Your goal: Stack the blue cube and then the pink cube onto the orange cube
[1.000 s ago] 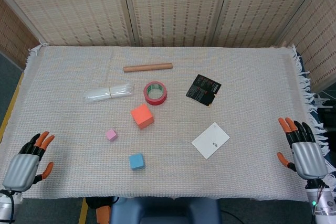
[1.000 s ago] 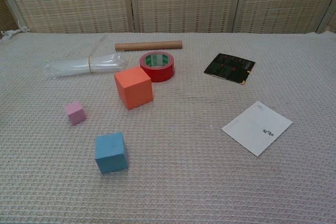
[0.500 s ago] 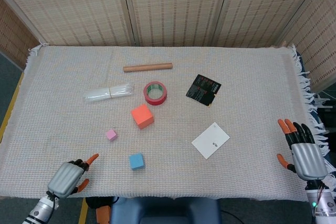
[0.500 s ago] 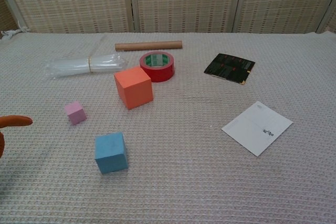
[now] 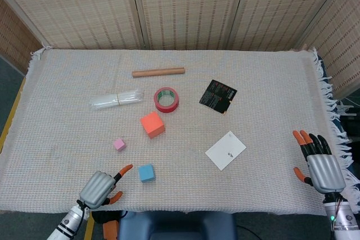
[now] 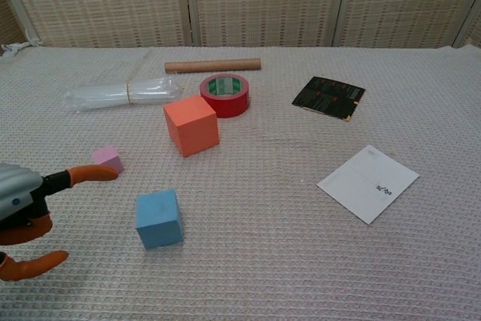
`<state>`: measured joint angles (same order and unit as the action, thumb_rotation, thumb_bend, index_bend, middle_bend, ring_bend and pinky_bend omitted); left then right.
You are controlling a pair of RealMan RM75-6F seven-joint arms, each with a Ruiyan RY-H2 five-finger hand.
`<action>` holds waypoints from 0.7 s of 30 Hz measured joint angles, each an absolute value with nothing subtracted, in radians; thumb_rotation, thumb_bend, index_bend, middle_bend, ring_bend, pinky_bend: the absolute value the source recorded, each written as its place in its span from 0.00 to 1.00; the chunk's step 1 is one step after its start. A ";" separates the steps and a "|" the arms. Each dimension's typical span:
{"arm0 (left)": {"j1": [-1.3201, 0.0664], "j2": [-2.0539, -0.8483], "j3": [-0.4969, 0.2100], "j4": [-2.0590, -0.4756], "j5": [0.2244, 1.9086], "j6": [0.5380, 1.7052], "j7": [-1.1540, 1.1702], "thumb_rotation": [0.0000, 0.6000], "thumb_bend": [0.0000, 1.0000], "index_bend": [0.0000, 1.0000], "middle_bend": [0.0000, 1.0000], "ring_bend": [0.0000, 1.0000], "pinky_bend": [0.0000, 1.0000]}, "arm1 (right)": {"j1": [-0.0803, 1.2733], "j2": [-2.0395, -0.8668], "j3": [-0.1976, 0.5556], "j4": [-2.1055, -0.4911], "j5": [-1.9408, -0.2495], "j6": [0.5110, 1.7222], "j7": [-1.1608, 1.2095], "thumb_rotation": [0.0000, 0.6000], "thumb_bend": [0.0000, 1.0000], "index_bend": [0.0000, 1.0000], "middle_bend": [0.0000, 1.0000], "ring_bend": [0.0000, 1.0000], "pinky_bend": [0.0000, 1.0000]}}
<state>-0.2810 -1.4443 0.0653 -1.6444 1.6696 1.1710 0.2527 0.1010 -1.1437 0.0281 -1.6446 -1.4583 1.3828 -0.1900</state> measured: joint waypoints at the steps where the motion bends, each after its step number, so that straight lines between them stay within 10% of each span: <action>1: -0.291 -1.447 0.065 -1.648 1.663 1.151 0.251 1.00 0.32 0.09 1.00 0.98 1.00 | 0.101 -1.144 0.028 -1.646 -1.458 1.384 -0.190 1.00 0.18 0.00 0.00 0.00 0.00; 21: -0.362 -1.609 -0.004 -1.644 1.485 1.074 0.403 1.00 0.31 0.09 1.00 1.00 1.00 | 0.096 -1.134 0.031 -1.650 -1.459 1.398 -0.184 1.00 0.18 0.00 0.00 0.00 0.00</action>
<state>-0.3617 -1.6086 -0.0041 -1.6437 1.4846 1.0740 0.4029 0.0960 -1.1341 0.0314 -1.6505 -1.4590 1.3978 -0.1842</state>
